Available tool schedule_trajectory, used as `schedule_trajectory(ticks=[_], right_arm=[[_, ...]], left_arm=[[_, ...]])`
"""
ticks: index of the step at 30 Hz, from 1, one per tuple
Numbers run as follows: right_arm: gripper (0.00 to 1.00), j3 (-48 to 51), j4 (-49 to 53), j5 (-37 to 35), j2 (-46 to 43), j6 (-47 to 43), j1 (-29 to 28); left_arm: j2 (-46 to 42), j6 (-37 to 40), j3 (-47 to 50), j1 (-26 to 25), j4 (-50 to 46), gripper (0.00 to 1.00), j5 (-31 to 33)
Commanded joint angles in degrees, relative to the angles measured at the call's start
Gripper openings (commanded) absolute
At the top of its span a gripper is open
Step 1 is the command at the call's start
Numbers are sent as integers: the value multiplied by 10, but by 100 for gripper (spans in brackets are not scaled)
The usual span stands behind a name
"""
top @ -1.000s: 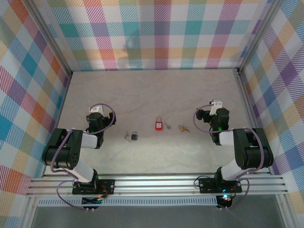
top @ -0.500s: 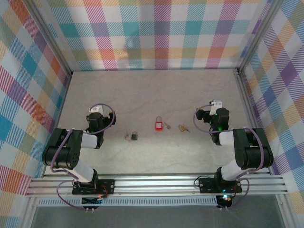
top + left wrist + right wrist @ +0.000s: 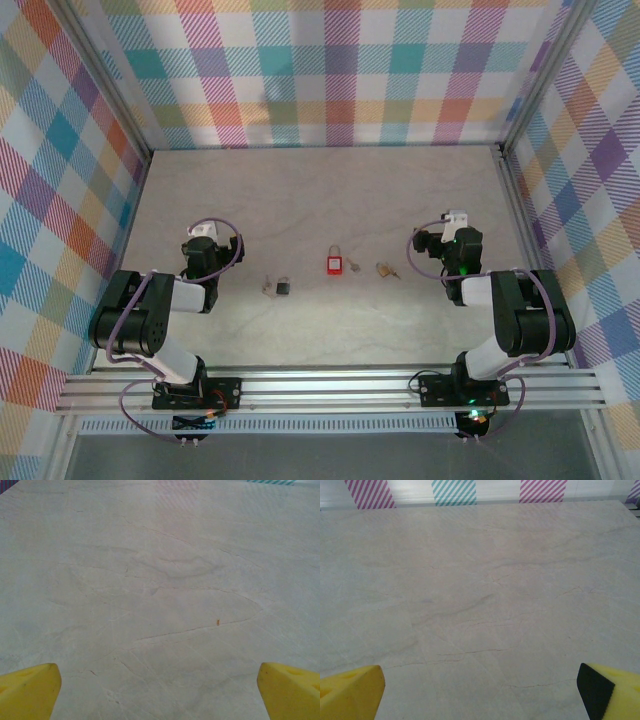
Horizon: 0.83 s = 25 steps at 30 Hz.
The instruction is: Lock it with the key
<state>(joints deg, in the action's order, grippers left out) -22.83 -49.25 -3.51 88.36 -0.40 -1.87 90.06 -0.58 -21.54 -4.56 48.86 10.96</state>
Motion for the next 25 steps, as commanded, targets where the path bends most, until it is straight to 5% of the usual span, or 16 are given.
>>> schedule_trajectory(ticks=[1, 17, 25], right_arm=[[99, 3, -18, 11, 2, 7, 2], [99, 3, -18, 11, 3, 6, 2], [99, 3, -17, 11, 2, 8, 2]], left_arm=[[3, 5, -8, 7, 27, 100, -8], [3, 6, -8, 6, 27, 100, -8], [4, 24, -20, 7, 5, 100, -56]])
